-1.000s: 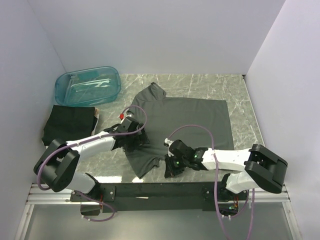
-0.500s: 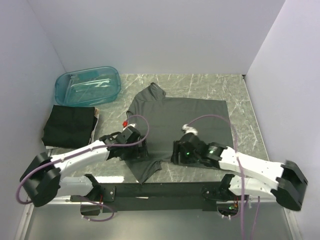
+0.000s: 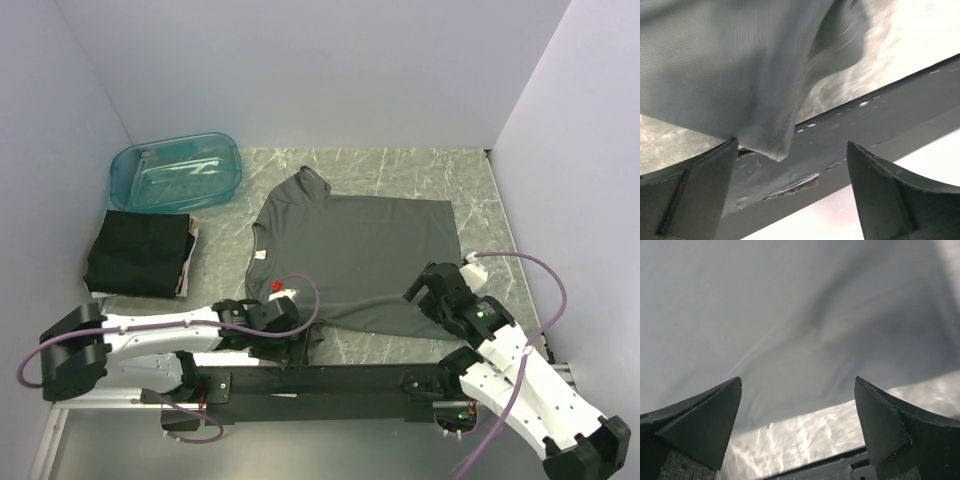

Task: Fold and stack the t-shirts
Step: Fold the tshirt

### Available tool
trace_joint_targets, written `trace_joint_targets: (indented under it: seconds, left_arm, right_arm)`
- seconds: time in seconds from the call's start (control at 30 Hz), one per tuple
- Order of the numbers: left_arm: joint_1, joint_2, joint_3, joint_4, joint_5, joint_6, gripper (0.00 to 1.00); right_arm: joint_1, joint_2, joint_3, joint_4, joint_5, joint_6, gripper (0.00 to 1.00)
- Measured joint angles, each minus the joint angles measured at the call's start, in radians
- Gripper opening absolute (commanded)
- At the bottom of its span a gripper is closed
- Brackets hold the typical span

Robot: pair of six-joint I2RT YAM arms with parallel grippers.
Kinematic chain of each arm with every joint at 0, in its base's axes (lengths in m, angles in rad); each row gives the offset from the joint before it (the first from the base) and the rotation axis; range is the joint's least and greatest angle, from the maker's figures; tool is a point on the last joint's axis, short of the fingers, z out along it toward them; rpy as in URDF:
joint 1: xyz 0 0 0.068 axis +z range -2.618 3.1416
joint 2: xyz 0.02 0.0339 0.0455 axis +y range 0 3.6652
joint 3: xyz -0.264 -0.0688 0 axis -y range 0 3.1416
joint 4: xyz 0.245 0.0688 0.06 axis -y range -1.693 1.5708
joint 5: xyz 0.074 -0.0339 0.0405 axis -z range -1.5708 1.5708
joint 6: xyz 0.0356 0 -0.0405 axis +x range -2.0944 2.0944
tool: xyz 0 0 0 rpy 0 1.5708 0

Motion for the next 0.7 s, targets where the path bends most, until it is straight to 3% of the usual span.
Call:
trace_joint_targets:
  seconds: [0.13,0.23,0.27,0.37,0.4,0.57,0.7]
  left_arm:
    - [-0.044,0.09,0.025,-0.012,0.0,-0.005,0.72]
    - [-0.074,0.156,0.06,-0.018,-0.016,-0.001,0.48]
    - [-0.079,0.172,0.07,-0.023,-0.024,0.002,0.35]
    - [-0.084,0.219,0.1,-0.048,-0.052,0.003,0.17]
    - [-0.084,0.231,0.111,-0.064,-0.058,0.002,0.01]
    - [-0.087,0.251,0.133,-0.086,-0.071,-0.014,0.01]
    - [-0.09,0.222,0.123,-0.112,-0.089,-0.016,0.01]
  right_arm:
    - [-0.125,0.011,0.001,-0.029,0.008,-0.001,1.0]
    - [-0.225,0.011,0.002,-0.031,-0.006,-0.009,0.98]
    - [-0.258,0.01,0.002,-0.033,-0.019,-0.009,0.97]
    - [-0.322,-0.012,0.002,-0.053,-0.055,0.008,0.97]
    - [-0.332,-0.027,0.002,-0.064,-0.063,0.02,0.97]
    - [-0.371,-0.071,-0.003,-0.113,-0.119,0.072,0.96]
    - [-0.397,-0.005,-0.004,-0.159,-0.145,0.074,0.96]
